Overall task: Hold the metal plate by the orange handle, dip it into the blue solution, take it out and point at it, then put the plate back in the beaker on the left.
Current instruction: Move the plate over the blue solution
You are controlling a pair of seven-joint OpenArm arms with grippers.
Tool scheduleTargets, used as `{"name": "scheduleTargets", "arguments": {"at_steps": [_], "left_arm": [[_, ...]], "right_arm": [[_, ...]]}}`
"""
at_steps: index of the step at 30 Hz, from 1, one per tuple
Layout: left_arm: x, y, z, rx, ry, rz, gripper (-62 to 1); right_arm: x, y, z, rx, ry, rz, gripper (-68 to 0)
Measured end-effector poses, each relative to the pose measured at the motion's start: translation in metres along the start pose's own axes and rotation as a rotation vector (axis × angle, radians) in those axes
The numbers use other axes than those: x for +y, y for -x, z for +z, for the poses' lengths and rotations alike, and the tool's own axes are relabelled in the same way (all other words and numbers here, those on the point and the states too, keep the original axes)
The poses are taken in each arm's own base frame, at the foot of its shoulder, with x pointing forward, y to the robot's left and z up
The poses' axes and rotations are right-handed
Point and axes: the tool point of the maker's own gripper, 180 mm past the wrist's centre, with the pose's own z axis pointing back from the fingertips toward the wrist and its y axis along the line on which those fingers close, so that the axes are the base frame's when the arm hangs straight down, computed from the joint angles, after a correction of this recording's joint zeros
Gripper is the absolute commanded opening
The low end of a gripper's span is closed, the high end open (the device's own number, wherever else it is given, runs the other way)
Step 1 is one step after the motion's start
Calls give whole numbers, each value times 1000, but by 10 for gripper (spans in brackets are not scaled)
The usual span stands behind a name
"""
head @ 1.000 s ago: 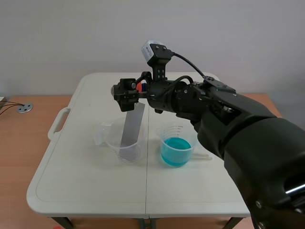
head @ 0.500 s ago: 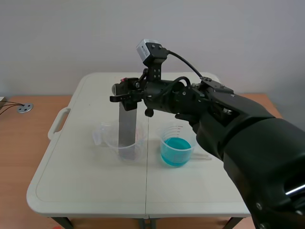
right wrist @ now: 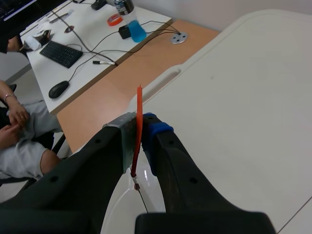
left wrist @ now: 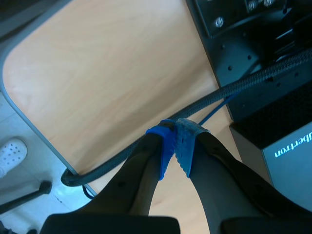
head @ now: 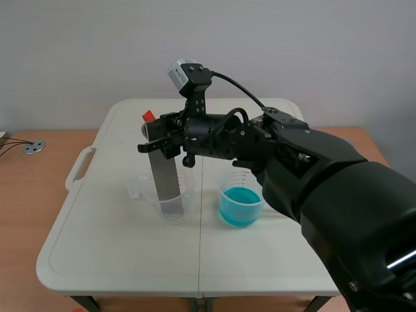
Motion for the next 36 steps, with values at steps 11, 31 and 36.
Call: {"name": "scheduleTargets", "arguments": {"at_steps": [11, 31, 36], "left_arm": [[0, 1, 0, 1, 0, 1, -603], [3, 0, 1, -2, -1, -6, -603], [3, 0, 1, -2, -1, -6, -603]], "right_arm": [[9, -6, 0, -38, -48, 27, -661], [28, -15, 9, -73, -62, 190, -662], [30, -25, 16, -95, -50, 226, -662]]}}
